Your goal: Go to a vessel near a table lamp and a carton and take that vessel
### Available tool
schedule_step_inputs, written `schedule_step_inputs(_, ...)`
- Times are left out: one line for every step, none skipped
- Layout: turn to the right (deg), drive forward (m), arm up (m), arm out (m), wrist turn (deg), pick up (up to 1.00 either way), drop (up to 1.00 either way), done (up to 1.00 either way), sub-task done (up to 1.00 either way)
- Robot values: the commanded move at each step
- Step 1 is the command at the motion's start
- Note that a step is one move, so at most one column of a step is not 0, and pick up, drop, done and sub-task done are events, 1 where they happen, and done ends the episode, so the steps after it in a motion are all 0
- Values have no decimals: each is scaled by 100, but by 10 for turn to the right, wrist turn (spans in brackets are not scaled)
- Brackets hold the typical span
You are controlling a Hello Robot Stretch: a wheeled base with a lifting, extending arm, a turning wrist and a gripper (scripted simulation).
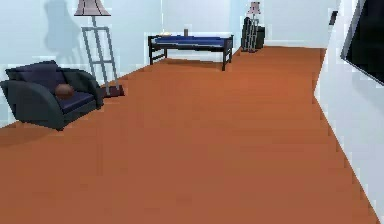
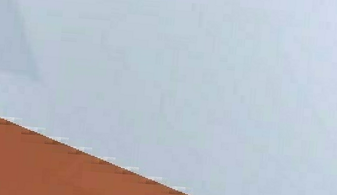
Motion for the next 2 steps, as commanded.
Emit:
schedule_step_inputs(30,0,0,0,0,0,0,0,0)
schedule_step_inputs(0,10,0,0,0,0,0,0,0)
